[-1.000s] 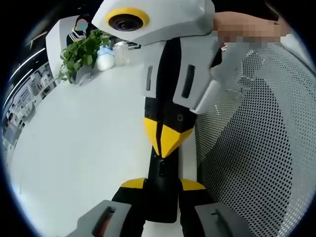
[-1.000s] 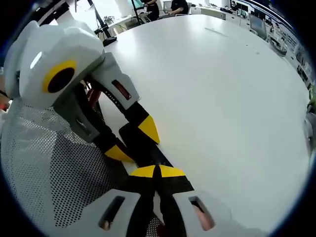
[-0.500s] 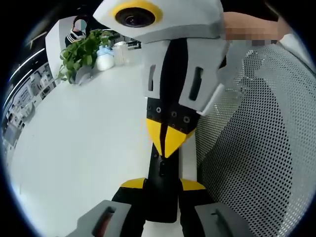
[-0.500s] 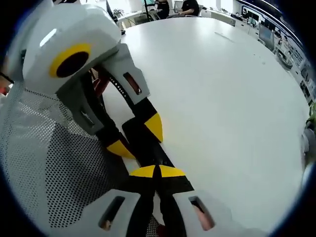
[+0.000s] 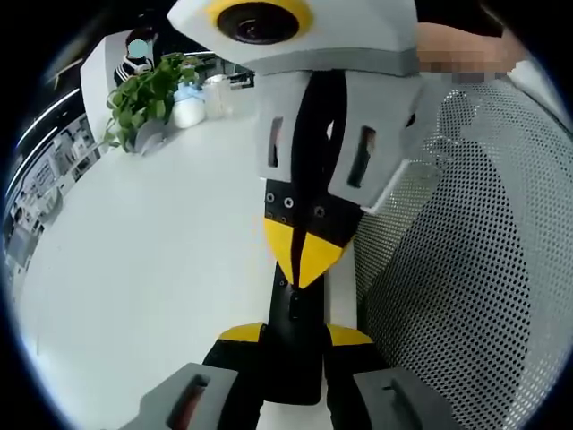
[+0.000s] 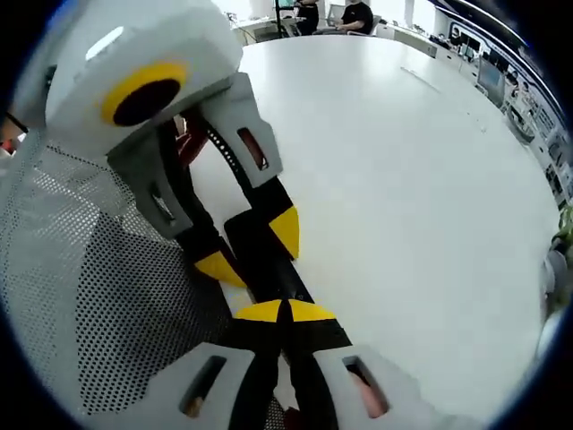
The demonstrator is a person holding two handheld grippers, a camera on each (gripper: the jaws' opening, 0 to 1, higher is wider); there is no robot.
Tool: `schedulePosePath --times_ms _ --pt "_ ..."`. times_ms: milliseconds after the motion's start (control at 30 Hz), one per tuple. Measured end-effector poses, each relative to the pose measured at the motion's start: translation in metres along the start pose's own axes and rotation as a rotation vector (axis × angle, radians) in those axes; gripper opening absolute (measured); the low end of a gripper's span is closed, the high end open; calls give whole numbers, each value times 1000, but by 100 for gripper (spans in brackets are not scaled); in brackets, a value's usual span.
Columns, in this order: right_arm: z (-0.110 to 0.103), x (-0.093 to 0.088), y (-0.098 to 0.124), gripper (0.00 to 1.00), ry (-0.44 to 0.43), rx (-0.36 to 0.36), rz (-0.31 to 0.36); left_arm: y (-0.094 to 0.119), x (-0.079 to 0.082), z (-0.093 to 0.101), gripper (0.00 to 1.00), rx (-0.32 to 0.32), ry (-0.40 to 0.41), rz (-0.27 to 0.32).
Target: Press the specified remote control buttons in sequence, fully releasing each button before pressing the next.
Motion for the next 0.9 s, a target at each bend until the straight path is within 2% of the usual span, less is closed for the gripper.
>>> schedulePosePath --times_ms 267,900 --pt "0 0 1 0 -40 0 -4 0 0 0 25 1 1 1" --pt "0 0 0 0 -8 -4 2 0 0 0 25 1 1 0"
Point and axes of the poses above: the point that each gripper's makers call its tool centre point, and the gripper's own axes: y roughly backward along the fingers, z roughly to its right, x roughly out of its top, the point moved 2 cm from there along y, roughly backward along the fingers, and after that the axes turned 9 degrees about z, right-handed, at the moved point
